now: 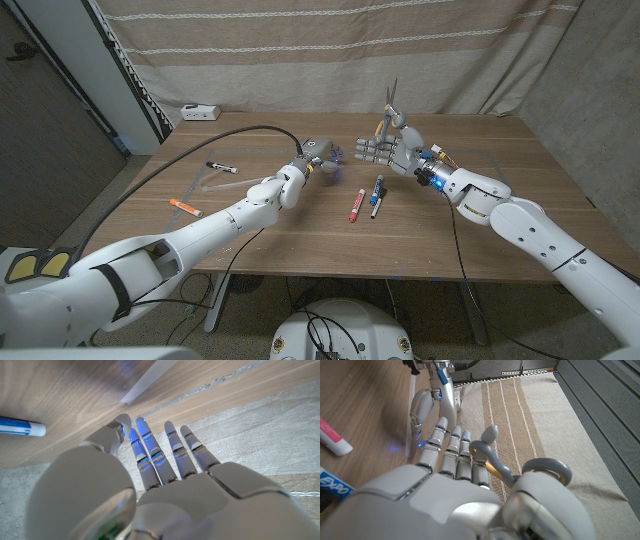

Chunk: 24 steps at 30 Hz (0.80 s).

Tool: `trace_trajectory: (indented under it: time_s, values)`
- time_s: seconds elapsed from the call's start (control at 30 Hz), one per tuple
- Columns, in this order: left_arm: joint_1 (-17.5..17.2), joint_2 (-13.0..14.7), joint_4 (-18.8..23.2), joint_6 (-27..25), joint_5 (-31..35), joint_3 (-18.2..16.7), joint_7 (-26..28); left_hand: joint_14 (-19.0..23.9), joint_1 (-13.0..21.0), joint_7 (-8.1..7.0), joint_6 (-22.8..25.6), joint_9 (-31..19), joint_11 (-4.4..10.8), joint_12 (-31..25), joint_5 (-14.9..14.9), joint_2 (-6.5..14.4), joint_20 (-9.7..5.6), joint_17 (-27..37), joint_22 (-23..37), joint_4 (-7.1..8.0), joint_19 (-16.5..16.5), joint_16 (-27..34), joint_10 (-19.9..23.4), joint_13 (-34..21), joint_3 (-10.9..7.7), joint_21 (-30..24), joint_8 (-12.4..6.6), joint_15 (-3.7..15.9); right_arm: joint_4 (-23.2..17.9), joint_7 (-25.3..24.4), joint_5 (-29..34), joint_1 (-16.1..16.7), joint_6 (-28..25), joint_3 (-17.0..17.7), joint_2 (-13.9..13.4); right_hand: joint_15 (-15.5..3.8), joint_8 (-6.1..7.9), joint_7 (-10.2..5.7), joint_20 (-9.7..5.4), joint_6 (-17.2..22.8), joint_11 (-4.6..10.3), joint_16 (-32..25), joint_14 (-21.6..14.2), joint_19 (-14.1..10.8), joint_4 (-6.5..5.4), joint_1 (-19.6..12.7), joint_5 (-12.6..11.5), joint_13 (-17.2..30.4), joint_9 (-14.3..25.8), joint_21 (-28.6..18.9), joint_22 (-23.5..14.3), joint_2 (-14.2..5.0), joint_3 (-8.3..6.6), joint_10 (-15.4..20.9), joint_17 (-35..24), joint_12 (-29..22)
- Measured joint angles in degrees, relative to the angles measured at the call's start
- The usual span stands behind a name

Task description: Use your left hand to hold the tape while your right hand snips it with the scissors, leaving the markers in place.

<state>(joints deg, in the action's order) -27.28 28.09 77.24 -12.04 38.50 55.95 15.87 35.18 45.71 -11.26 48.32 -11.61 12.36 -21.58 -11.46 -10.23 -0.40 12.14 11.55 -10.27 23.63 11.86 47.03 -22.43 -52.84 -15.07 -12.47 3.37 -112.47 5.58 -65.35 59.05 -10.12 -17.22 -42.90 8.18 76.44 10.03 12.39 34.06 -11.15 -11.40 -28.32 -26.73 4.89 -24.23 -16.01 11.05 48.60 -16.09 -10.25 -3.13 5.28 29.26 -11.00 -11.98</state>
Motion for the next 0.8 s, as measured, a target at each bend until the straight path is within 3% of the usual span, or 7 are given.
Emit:
trace_trajectory:
  time_s: [0.5,0.8]
  values:
    - [1.64,1.1,0.44,-2.42,4.8,3.14,-6.09,-1.4,-1.82,-0.01,-0.44,0.14,-0.12,4.97,0.0,-0.45,0.39,-0.01,0.08,0.4,-0.83,-0.26,-7.6,1.68,0.89,0.28,0.0,-0.26,-0.1,0.0,-0.12,0.14,0.0,0.0,-0.02,0.0,0.29,0.0,-0.01,0.0,0.0,0.0,-0.01,-0.42,0.0,-0.07,0.0,0.0,0.21,0.42,0.0,-0.07,0.0,0.0,0.08,0.0]
    - [1.79,1.28,0.72,-3.52,6.41,3.68,-7.76,-1.07,-2.27,-0.61,-1.06,0.22,0.12,6.38,0.0,-0.9,0.92,-0.78,0.07,-0.08,-0.3,-0.15,-8.83,2.73,1.36,0.28,0.43,-0.1,-0.19,0.02,-0.13,0.16,0.0,0.0,-0.06,0.32,0.28,0.0,0.21,0.0,0.0,0.0,0.31,-0.63,0.0,-0.07,0.0,0.0,0.21,0.86,0.0,-0.07,0.0,0.0,0.08,0.0]
